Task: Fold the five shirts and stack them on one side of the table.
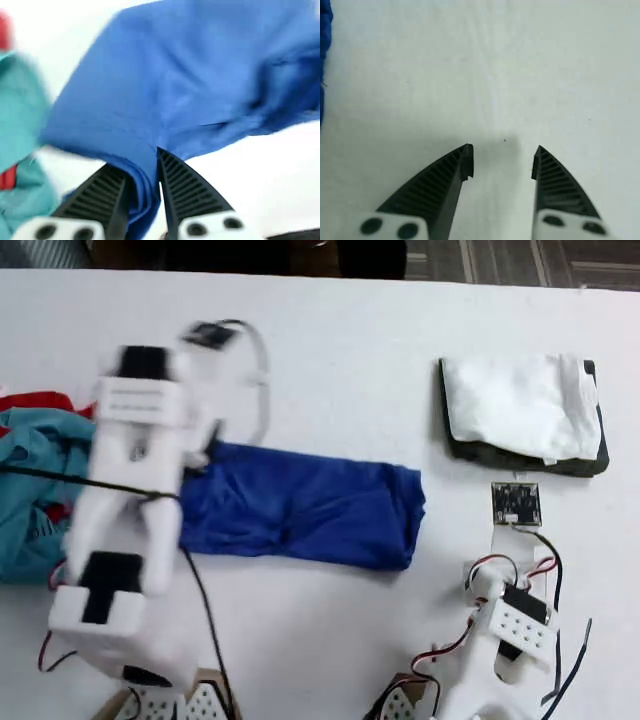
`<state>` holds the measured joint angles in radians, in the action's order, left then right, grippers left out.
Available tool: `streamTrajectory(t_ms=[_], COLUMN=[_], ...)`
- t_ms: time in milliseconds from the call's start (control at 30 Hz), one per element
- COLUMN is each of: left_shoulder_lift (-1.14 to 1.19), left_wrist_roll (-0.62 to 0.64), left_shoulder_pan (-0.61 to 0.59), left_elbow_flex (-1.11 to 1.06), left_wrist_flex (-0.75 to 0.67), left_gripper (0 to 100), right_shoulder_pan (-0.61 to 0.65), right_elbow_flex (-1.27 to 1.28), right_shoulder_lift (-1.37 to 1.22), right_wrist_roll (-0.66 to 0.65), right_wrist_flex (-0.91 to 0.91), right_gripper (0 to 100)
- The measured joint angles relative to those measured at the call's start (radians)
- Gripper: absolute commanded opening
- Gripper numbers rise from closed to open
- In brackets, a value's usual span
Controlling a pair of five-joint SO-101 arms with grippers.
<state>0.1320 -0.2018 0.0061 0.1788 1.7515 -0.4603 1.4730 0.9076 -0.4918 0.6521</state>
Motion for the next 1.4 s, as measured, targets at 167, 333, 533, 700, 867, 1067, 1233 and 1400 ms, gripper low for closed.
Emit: streamTrajectory(t_ms=[167,333,533,700,867,1067,1233,1400], left_shoulder_lift=[0.014,0.061,0.147,0.278,0.437,0.637,0.726,0.736], left_wrist_roll=[0.034,0.101,0.147,0.152,0.155,0.155,0.155,0.153], left_shoulder_pan=[0.221,0.371,0.516,0.594,0.629,0.649,0.649,0.649], left_elbow_flex=[0.015,0.117,0.226,0.333,0.526,0.758,0.904,0.964], left_wrist_flex=[-0.015,-0.023,-0.023,-0.038,-0.041,-0.04,-0.002,0.012], left_gripper=[3,3,3,3,3,4,19,23], right_shoulder_pan=[0.0,0.0,0.0,0.0,0.0,0.0,0.0,0.0], right_elbow_flex=[0.0,0.0,0.0,0.0,0.0,0.0,0.0,0.0], right_shoulder_lift=[0.0,0.0,0.0,0.0,0.0,0.0,0.0,0.0], right_wrist_roll=[0.0,0.0,0.0,0.0,0.0,0.0,0.0,0.0], right_wrist_flex=[0.0,0.0,0.0,0.0,0.0,0.0,0.0,0.0], right_gripper=[19.4,19.4,19.4,19.4,19.4,19.4,19.4,19.4])
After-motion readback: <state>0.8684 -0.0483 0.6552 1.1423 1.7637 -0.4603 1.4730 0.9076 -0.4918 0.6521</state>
